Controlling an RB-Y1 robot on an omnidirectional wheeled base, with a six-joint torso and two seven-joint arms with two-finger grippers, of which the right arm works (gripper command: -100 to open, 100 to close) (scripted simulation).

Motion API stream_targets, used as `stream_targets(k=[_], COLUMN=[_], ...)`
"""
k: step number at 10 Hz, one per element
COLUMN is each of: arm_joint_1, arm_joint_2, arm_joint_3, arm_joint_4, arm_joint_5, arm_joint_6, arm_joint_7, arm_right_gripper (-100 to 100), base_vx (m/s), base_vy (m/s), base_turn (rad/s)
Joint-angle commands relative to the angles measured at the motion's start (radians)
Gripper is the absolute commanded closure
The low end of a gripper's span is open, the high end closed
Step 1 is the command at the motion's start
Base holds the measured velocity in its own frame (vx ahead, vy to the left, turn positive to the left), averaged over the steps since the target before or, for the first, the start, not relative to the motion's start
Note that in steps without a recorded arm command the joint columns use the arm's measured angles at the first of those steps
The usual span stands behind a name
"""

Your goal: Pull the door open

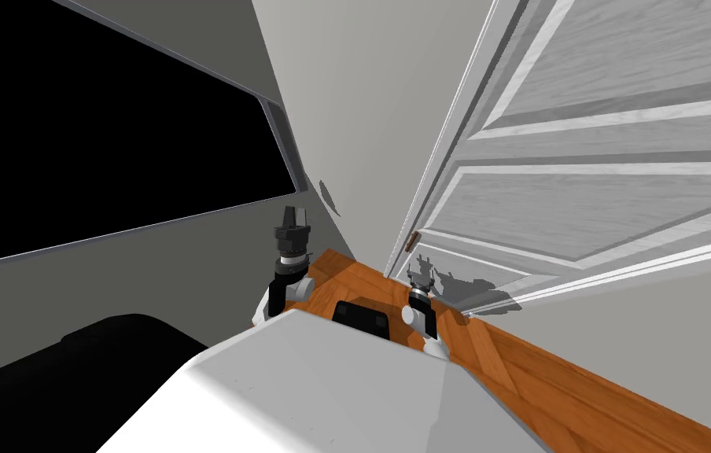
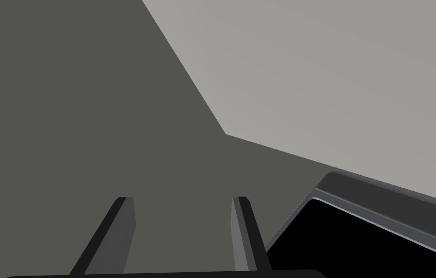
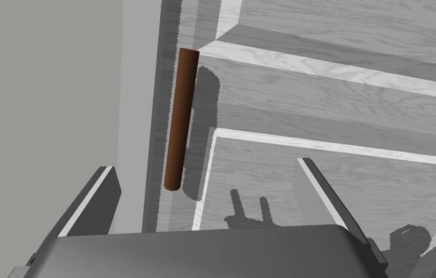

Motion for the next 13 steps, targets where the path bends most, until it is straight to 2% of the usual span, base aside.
stream_targets(k=[1,8,9,13], arm_joint_1=[-0.010,-0.065,-0.077,-0.102], arm_joint_2=[-0.004,-0.023,-0.026,-0.035], arm_joint_3=[0.009,0.044,0.052,0.068], arm_joint_4=[0.031,0.184,0.217,0.286], arm_joint_5=[-0.029,-0.138,-0.161,-0.210], arm_joint_6=[-0.007,-0.045,-0.054,-0.071], arm_joint_7=[-0.026,-0.133,-0.156,-0.204], arm_right_gripper=[-100,-100,-100,-100], base_vx=[0.077,0.075,0.093,0.065], base_vy=[-0.046,-0.045,-0.053,-0.056], base_turn=[0.134,0.129,0.155,0.104])
